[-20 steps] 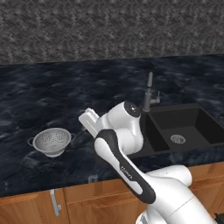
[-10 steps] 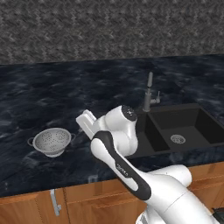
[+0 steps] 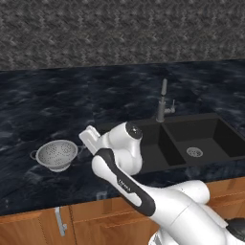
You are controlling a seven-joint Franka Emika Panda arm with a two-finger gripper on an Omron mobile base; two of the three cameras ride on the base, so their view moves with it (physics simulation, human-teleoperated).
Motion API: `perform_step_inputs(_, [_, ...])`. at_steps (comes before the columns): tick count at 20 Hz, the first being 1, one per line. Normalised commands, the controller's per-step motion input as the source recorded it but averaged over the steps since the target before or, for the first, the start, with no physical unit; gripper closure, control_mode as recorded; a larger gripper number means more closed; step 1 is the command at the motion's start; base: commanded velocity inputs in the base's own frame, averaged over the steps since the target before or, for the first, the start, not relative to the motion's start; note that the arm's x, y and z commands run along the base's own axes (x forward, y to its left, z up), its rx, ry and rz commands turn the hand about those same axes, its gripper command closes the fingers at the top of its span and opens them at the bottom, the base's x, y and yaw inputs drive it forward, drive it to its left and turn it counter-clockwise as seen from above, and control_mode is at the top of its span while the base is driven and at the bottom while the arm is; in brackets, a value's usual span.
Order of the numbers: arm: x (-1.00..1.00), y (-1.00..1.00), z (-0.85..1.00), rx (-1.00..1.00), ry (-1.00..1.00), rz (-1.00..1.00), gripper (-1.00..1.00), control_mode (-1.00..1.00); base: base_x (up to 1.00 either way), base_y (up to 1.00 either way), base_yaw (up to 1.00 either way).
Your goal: Place the bowl in the left basin and the colander in the right basin of the sink.
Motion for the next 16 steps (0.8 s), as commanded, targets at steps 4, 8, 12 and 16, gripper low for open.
perform_step_inputs(4, [0.21,0.16,-0.10,0.00,0.00,0.00,-1.00,-1.00,0.00,0.00,0.00])
perform_step_inputs(8, [0.17,0.19,-0.13,0.00,0.00,0.00,-1.00,-1.00,0.00,0.00,0.00])
perform_step_inputs(12, [0.19,0.19,-0.16,0.00,0.00,0.00,-1.00,-1.00,0.00,0.00,0.00])
perform_step_inputs(16, [0.23,0.14,-0.16,0.00,0.00,0.00,-1.00,-1.00,0.00,0.00,0.00])
